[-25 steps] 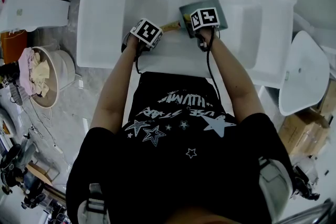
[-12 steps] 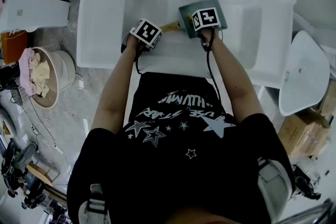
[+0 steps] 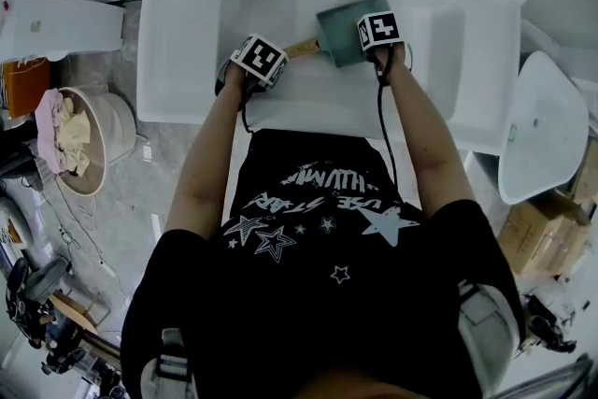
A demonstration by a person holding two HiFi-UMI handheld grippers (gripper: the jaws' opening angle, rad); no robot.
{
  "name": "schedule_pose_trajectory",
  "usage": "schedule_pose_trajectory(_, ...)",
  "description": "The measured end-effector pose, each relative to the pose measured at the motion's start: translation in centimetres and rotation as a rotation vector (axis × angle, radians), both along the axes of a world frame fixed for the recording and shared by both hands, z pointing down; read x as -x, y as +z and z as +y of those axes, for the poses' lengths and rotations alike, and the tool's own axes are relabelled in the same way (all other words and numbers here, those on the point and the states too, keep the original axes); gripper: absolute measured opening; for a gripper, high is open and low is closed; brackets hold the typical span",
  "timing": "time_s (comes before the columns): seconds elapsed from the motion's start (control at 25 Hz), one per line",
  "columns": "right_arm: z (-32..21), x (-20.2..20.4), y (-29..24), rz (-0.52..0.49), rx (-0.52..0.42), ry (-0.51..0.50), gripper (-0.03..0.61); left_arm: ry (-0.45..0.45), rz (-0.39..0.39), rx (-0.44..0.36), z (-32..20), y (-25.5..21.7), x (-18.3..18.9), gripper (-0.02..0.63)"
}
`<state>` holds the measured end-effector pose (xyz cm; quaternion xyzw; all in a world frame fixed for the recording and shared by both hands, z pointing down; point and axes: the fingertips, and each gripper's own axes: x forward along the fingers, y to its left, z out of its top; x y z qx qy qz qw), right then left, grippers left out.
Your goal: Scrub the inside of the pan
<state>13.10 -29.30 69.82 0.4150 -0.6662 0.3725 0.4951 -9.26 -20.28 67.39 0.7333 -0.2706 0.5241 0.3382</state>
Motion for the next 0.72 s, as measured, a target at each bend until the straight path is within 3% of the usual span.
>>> schedule_pose_trajectory(0.2, -0.8, -2.1, -0.1, 0.059, -0.029, 0.008, 0.147, -0.005, 0.003, 0.003, 0.0, 0.0, 0.1, 0.195)
schedule_pose_trajectory(0.72, -1.3, -3.6, -0.2, 0.04, -0.039, 0.089, 0.149, -0.006, -0.003, 0.002, 0.1, 0.0, 0.1, 0.195)
